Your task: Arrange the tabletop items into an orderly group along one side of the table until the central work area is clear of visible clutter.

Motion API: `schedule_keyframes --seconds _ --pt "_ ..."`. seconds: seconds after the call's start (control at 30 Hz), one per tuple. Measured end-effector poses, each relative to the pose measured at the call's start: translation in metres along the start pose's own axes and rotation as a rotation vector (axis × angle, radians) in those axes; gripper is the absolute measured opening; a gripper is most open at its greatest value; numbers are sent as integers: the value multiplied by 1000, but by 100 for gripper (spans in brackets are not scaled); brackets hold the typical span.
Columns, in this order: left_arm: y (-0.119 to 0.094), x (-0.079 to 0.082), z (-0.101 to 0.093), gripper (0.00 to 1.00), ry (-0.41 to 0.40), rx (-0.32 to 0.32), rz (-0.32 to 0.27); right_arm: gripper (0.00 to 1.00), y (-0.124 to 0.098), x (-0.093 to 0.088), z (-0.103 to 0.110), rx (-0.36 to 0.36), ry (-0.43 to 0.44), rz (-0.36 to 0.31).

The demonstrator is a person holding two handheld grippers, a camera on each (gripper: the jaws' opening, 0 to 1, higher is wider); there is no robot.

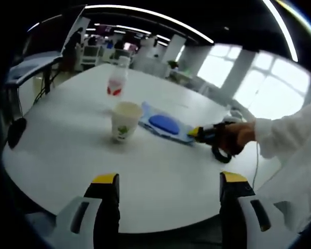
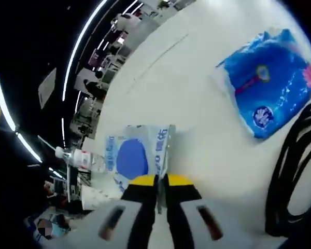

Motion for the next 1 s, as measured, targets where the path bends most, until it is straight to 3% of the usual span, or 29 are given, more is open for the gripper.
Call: schedule_keyframes --seconds 0.27,0.5,0.6,0.67,0.77,0.93,1.0 --pt "0 1 -1 76 -7 -3 -5 0 -6 5 11 102 85 -2" --pt "3 3 -2 74 -25 -15 -2 0 -18 13 16 206 287 -54" --pt "17 7 -13 72 -96 -68 1 0 -25 14 17 235 303 -58" --pt "29 11 -17 73 -86 -94 15 0 -30 15 17 252 322 -65" --pt "52 22 -32 72 -4 -157 44 0 -35 19 13 269 355 -80" --pt "84 35 -45 70 -8 -170 73 0 -48 18 12 326 472 -119" --pt "95 36 -51 67 -52 -187 88 0 -54 18 12 350 518 -132"
Point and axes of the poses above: the point that each gripper's makers call its tool centre point, and the gripper's own axes: y roughly forward along the fingers, z roughly to its left, x roughly out of its top, the point moved 9 cm from there along -y, roughly backward along the fingers, and after that the axes turned 5 degrees about -z, right-handed, at the moved point
